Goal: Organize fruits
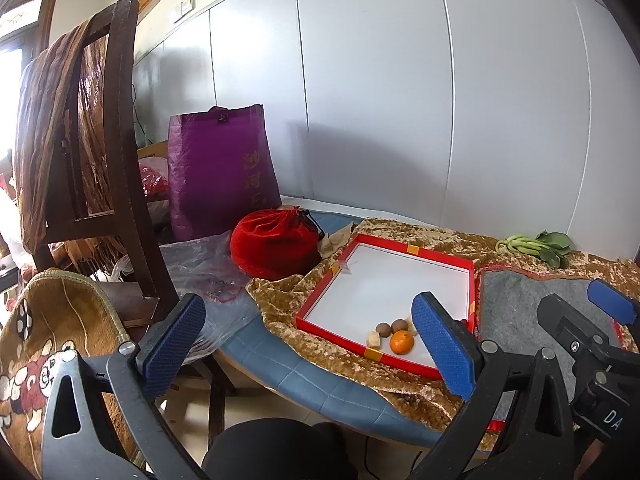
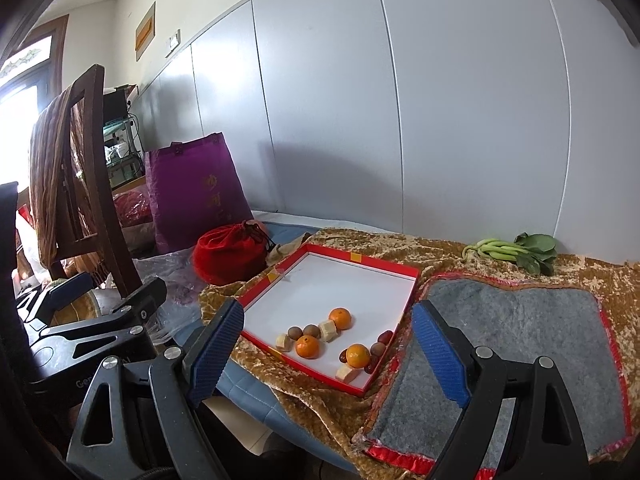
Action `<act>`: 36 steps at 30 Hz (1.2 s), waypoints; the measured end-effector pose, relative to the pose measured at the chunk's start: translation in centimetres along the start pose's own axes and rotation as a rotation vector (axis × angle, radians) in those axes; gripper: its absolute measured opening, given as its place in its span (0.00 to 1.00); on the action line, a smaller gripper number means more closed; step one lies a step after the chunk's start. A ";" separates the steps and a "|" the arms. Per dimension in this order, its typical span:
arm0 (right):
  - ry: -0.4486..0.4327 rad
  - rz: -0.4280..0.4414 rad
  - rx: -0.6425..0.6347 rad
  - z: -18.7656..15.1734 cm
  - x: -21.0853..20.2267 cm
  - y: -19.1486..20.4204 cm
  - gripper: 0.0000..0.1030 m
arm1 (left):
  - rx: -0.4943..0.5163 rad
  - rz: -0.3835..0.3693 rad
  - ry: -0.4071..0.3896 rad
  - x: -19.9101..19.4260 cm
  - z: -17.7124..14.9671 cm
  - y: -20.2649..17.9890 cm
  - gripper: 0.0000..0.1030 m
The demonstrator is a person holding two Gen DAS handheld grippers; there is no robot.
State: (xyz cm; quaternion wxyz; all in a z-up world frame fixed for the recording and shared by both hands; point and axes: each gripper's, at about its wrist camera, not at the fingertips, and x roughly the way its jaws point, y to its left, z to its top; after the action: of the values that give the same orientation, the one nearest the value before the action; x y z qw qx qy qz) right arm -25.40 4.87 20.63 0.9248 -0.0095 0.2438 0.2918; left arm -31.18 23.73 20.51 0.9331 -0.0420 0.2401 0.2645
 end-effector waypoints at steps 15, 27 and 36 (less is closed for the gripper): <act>0.005 -0.009 0.005 -0.2 0.1 0.0 0.85 | 0.024 -0.001 0.003 0.0 -0.2 -0.6 1.00; 0.031 -0.077 0.052 -0.1 1.2 -0.6 0.85 | 0.019 0.009 0.008 0.5 -0.2 -0.9 1.00; 0.042 -0.084 0.058 0.0 1.4 -0.4 0.85 | 0.006 0.015 0.018 0.8 -0.2 -0.5 1.00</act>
State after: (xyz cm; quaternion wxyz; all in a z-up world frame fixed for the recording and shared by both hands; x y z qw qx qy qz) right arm -24.18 5.29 19.90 0.9309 0.0008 0.2708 0.2451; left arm -30.38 23.64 19.96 0.9290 -0.0398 0.2497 0.2702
